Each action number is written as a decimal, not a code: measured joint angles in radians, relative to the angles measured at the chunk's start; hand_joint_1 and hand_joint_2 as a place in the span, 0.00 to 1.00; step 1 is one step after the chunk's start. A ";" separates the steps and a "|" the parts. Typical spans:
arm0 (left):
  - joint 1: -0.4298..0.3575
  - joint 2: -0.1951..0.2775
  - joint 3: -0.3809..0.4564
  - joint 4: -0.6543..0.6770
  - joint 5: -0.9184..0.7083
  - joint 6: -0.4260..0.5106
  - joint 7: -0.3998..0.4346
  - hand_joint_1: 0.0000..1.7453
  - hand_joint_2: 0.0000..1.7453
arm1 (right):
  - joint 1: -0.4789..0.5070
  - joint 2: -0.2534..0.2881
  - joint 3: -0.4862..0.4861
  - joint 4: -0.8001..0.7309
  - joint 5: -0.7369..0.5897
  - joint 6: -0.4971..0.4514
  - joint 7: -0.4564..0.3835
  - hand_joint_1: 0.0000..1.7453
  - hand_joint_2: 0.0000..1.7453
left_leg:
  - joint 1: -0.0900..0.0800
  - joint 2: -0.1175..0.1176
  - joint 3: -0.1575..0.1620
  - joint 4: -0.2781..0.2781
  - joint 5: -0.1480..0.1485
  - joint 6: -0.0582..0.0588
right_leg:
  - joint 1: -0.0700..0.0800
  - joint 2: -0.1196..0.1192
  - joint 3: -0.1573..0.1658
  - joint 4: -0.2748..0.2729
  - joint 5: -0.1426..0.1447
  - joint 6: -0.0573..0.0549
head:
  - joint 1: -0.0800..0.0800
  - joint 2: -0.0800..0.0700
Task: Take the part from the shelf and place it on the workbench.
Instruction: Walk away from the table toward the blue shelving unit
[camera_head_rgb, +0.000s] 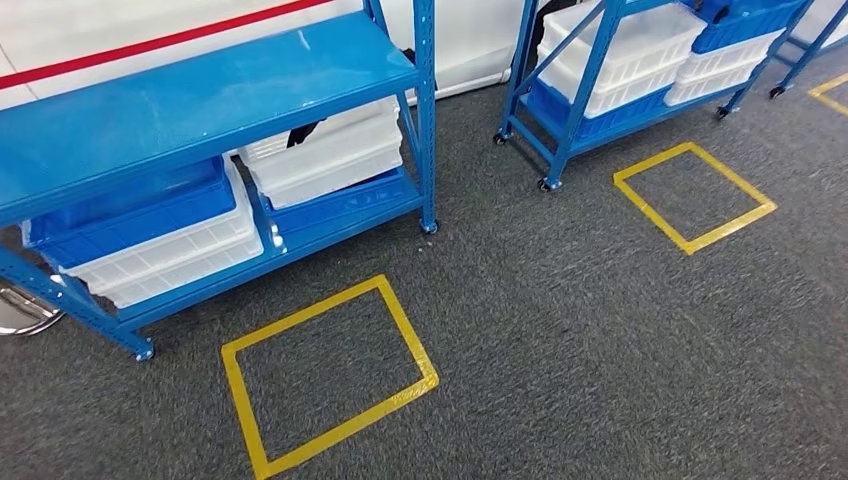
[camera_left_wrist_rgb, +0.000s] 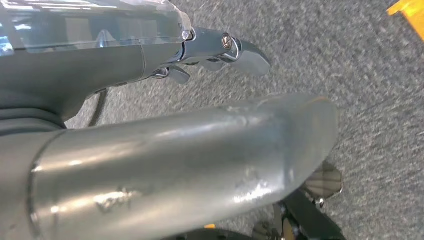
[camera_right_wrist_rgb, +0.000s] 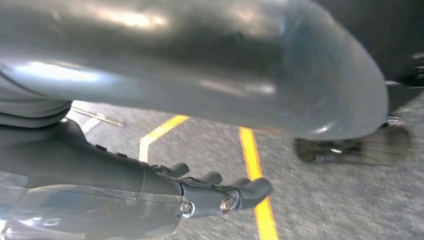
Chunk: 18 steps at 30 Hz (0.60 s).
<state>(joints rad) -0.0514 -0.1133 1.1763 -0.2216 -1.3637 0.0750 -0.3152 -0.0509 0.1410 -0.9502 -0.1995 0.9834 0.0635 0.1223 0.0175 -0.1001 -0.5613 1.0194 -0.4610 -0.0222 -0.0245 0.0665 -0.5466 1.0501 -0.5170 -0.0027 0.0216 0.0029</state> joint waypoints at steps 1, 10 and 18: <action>0.001 0.000 0.000 0.000 0.000 0.000 0.000 0.00 0.00 | -0.001 0.000 0.000 0.000 0.000 0.000 0.000 0.00 0.00 | 0.002 -0.008 -0.003 -0.001 0.002 -0.006 | 0.000 -0.012 -0.001 0.000 0.002 -0.009 | -0.001 0.000; 0.002 -0.003 0.001 0.000 0.001 0.000 0.003 0.00 0.00 | 0.003 -0.001 0.000 0.000 0.000 0.000 0.001 0.00 0.00 | -0.002 0.096 -0.104 0.257 -0.116 -0.010 | 0.026 -0.127 -0.002 -0.008 0.003 -0.047 | -0.015 0.000; 0.000 -0.006 0.002 0.000 0.001 -0.002 0.005 0.00 0.00 | -0.005 0.000 0.000 0.000 0.010 -0.006 0.008 0.00 0.00 | -0.029 0.149 0.031 -0.019 -0.011 0.042 | 0.029 -0.186 0.013 -0.006 -0.008 -0.025 | -0.015 0.000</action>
<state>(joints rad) -0.0510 -0.1195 1.1788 -0.2220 -1.3622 0.0733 -0.3106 -0.0562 0.1411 -0.9503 -0.1995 0.9939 0.0576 0.1299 -0.0111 0.0486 -0.5298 1.0002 -0.4721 0.0203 0.0044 -0.1199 -0.5338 1.0442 -0.5249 -0.0281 0.0070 0.0028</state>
